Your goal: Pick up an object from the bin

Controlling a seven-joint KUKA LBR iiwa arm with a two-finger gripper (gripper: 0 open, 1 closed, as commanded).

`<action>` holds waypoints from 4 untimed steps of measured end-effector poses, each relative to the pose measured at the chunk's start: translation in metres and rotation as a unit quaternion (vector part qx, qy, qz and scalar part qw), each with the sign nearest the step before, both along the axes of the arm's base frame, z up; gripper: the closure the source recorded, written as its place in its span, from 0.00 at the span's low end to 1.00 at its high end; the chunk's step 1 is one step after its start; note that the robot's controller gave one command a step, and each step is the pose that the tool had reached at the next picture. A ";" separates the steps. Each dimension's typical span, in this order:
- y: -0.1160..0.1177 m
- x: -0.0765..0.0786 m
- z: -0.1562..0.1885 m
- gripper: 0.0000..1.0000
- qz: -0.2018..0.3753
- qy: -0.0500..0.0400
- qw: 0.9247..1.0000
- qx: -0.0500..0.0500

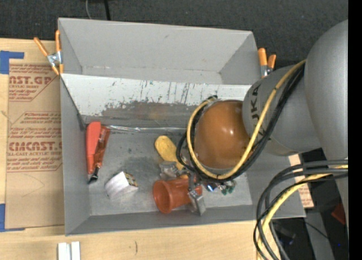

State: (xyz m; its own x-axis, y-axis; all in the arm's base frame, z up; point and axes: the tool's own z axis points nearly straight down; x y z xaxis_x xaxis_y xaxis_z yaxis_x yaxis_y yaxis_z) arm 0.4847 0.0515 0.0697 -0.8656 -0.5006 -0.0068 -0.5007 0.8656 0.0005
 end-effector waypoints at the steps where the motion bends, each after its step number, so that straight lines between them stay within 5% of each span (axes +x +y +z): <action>1: 0.013 0.002 0.002 1.00 0.133 -0.008 0.991 -0.001; 4: 0.013 0.001 0.009 1.00 0.133 -0.005 0.991 0.000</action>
Offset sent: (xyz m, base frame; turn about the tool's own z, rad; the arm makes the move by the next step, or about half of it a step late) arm 0.0000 0.0000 0.0000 0.0000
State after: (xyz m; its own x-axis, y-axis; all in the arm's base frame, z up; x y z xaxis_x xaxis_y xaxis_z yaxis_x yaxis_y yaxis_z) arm 0.4852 0.0648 0.0783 -0.7027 -0.7113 -0.0146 -0.7113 0.7028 -0.0067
